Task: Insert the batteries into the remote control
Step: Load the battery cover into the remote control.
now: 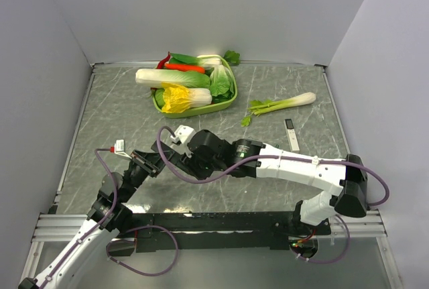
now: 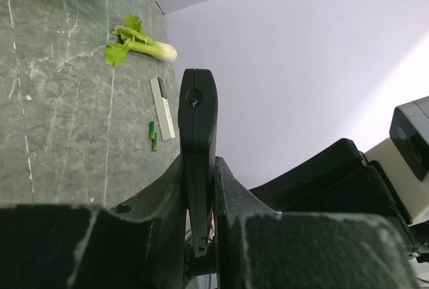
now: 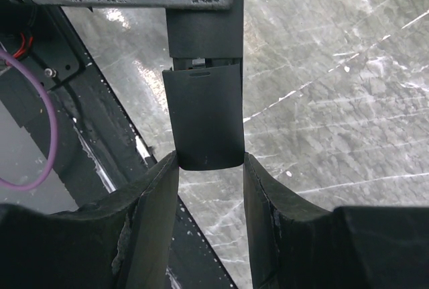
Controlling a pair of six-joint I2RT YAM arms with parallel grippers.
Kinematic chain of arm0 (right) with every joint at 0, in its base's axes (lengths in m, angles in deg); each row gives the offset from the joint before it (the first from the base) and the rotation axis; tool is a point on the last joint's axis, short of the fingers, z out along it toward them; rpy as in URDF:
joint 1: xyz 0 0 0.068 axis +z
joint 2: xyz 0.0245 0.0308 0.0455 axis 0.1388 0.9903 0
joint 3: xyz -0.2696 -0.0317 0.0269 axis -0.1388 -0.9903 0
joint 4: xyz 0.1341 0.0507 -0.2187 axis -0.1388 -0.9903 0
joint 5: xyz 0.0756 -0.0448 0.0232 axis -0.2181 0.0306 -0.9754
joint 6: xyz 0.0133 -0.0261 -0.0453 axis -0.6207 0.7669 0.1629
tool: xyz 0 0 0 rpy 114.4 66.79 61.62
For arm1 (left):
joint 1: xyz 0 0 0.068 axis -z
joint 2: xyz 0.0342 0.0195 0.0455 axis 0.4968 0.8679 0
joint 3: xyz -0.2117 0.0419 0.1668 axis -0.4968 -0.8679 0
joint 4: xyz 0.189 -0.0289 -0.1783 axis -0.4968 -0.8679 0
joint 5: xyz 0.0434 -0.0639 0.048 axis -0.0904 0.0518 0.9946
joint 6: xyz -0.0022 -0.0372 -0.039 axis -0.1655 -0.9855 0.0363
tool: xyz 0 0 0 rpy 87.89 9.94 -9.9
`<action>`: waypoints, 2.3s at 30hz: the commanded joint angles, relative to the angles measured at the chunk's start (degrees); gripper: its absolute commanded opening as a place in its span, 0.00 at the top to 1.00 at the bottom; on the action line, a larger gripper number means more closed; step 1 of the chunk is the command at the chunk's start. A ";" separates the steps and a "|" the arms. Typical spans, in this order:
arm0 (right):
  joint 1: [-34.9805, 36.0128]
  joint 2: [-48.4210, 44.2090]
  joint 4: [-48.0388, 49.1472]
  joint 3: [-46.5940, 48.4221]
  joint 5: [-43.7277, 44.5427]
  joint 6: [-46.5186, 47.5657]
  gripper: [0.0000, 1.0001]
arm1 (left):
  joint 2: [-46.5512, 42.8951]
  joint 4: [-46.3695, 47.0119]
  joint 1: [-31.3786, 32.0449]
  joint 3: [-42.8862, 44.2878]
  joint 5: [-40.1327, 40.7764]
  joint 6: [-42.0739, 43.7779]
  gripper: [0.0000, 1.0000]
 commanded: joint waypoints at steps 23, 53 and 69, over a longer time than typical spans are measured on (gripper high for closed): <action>0.67 5.88 -9.88 9.30 2.61 -4.58 0.91 | -2.73 6.12 0.13 -6.99 -1.72 1.10 0.99; 2.52 11.77 -14.45 13.96 4.63 -5.46 0.84 | -3.69 5.69 0.13 -4.09 0.21 -2.24 0.99; 2.52 9.22 -12.43 11.68 4.81 -5.37 0.62 | -3.61 4.81 0.13 -3.03 -1.19 -0.22 0.99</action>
